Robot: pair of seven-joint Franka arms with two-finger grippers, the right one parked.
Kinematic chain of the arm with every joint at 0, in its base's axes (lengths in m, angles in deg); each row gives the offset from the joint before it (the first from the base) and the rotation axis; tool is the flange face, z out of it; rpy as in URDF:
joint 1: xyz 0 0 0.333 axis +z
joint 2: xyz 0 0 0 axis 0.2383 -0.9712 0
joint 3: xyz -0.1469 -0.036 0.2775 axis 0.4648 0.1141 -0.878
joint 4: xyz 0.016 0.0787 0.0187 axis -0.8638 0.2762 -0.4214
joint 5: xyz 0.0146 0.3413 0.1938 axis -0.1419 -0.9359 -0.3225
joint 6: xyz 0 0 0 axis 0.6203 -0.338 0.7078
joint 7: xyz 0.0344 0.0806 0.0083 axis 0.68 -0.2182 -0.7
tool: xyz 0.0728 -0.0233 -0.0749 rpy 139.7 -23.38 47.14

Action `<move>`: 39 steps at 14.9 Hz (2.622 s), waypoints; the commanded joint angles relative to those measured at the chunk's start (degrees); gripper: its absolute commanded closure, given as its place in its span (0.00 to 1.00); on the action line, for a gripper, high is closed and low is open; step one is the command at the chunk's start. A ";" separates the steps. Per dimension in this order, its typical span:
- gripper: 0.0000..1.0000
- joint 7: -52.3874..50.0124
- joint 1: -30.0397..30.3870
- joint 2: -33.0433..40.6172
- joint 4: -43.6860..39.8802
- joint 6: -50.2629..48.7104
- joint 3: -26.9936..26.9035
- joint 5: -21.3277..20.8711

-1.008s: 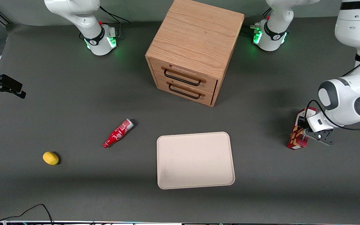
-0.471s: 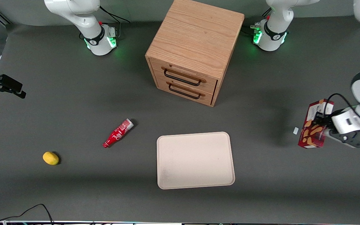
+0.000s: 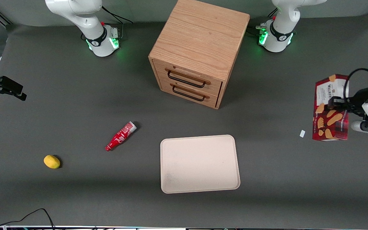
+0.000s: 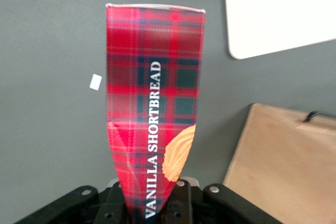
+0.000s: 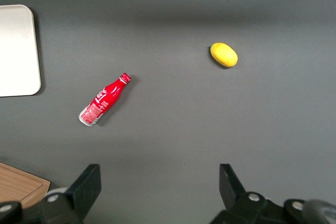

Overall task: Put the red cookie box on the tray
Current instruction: 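Carry the upright cookie box with the left gripper over the white tray, then lower the box onto the tray and open the left gripper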

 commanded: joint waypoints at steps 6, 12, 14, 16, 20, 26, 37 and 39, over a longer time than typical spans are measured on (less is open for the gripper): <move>1.00 -31.20 -0.81 -9.21 -3.11 13.66 20.49 -7.76; 1.00 -39.92 -3.88 -23.80 -1.18 32.83 23.24 -21.03; 1.00 -39.92 -3.88 -24.96 1.63 37.76 23.24 -22.01; 1.00 -41.75 -5.11 -28.02 2.61 44.08 23.16 -25.95; 1.00 -48.62 -6.78 -33.40 2.78 49.82 22.98 -35.98; 0.55 -48.71 -6.87 -34.28 3.75 51.93 22.72 -36.52; 0.00 -53.11 -6.26 -24.90 3.57 38.86 23.59 -35.29; 0.00 -51.97 -5.91 -19.63 3.57 33.85 23.42 -30.39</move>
